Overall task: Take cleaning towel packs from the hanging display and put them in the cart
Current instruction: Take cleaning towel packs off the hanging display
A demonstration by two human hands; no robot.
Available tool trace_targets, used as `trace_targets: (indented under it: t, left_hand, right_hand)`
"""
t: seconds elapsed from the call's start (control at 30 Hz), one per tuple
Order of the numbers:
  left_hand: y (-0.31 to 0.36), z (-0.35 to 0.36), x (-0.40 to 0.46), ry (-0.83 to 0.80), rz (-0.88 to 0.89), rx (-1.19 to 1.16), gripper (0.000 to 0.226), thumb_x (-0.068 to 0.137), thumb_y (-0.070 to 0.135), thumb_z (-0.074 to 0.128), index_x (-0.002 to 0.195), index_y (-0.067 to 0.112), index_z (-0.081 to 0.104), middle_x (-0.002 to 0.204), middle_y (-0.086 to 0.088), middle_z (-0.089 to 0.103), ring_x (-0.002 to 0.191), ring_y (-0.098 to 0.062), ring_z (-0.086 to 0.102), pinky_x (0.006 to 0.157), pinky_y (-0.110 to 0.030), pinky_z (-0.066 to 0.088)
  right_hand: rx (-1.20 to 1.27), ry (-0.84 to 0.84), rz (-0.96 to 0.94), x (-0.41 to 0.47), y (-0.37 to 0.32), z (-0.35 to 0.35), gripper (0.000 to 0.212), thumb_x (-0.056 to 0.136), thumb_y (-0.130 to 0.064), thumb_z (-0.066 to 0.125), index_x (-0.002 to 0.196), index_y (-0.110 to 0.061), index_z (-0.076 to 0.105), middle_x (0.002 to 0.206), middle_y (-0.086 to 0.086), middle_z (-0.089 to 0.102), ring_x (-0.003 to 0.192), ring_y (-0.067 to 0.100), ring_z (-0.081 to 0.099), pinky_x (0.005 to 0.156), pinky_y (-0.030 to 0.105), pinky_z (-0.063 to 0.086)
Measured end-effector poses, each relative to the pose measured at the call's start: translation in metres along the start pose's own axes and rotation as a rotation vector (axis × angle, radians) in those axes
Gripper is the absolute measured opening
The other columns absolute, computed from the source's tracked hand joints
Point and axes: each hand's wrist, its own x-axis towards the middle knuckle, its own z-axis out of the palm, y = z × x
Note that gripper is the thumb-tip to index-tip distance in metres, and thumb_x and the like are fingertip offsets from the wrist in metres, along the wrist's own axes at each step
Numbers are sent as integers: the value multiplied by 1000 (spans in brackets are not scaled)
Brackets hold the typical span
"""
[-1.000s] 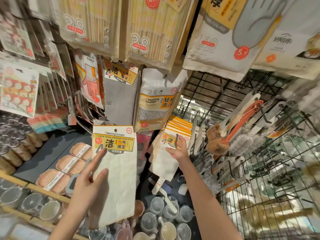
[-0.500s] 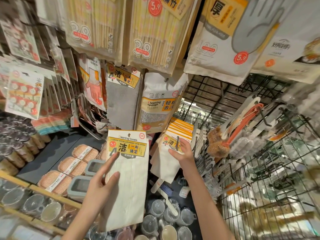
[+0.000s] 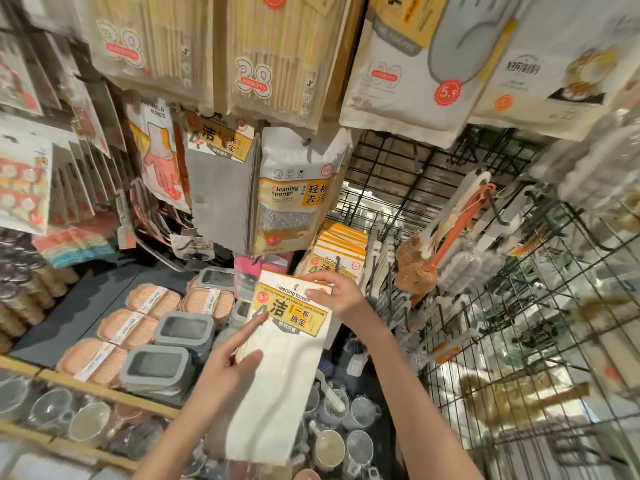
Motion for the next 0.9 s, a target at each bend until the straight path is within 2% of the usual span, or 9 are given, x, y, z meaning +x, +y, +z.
trace_targets:
  t: [0.1,0.2,0.27,0.33,0.47,0.53,0.6,0.7,0.9]
  left_hand:
    - [-3,6,9,-42,-28,-1,61,89,-4,54,122,47,57,119,44,48,66,9,49,59,-8,42]
    - [-8,11,17,-97,-57,15,63,90,-5,52,118,51,58,101,52,52,58,8,46,55,-8,40]
    - [-8,13,19,-109,-81,-23,58,90,-4,52,118,47,58,95,33,64,66,3,51,57,-9,41]
    - [-8,12,19,-90,-116,-76,52,92,-1,53,118,43,59,103,17,63,84,-10,58,63,-13,45]
    - [-13,5,19,-46,-53,14,43,93,1,53,110,39,61,118,9,60,94,4,60,73,-5,45]
    - [-14,4,19,-53,-10,55,44,92,1,54,103,42,68,117,7,60,95,7,58,76,-2,42]
    - [-15,4,20,-57,3,61,52,92,2,54,94,53,65,113,11,60,96,1,59,75,-2,41]
    - [-17,2,23,-47,28,56,63,91,1,54,87,63,61,110,14,61,96,-1,60,75,-3,42]
    - [-31,-10,27,-41,24,106,54,91,0,55,94,53,63,110,9,65,103,-2,59,84,-10,43]
  right_hand:
    - [-46,34,47,-4,8,-9,15,84,-6,67,94,-16,65,96,-6,64,96,13,58,88,26,46]
    - [-40,88,97,-6,14,-16,12,83,-3,66,93,-11,65,93,-1,64,89,13,60,71,13,47]
    - [-40,146,140,-8,20,-20,13,83,-1,64,93,-8,65,89,0,64,85,15,61,68,18,48]
    - [-84,193,166,-9,25,-23,14,83,-2,62,93,-10,65,91,1,64,87,17,61,70,23,49]
    - [-96,249,171,-4,32,-27,18,73,-18,64,91,-17,64,95,-2,63,89,13,60,76,29,48]
    - [-133,288,160,1,36,-28,18,72,-18,64,90,-18,65,96,-2,64,92,15,60,81,34,48]
    - [-190,325,160,7,42,-31,16,79,-7,65,89,-20,65,98,-2,64,98,19,61,85,39,49]
    - [-234,376,182,15,49,-35,17,81,-6,64,89,-21,66,97,-4,63,98,18,61,86,40,50]
    - [-231,414,209,24,59,-34,17,81,-6,65,90,-20,68,97,-4,64,98,20,62,84,39,50]
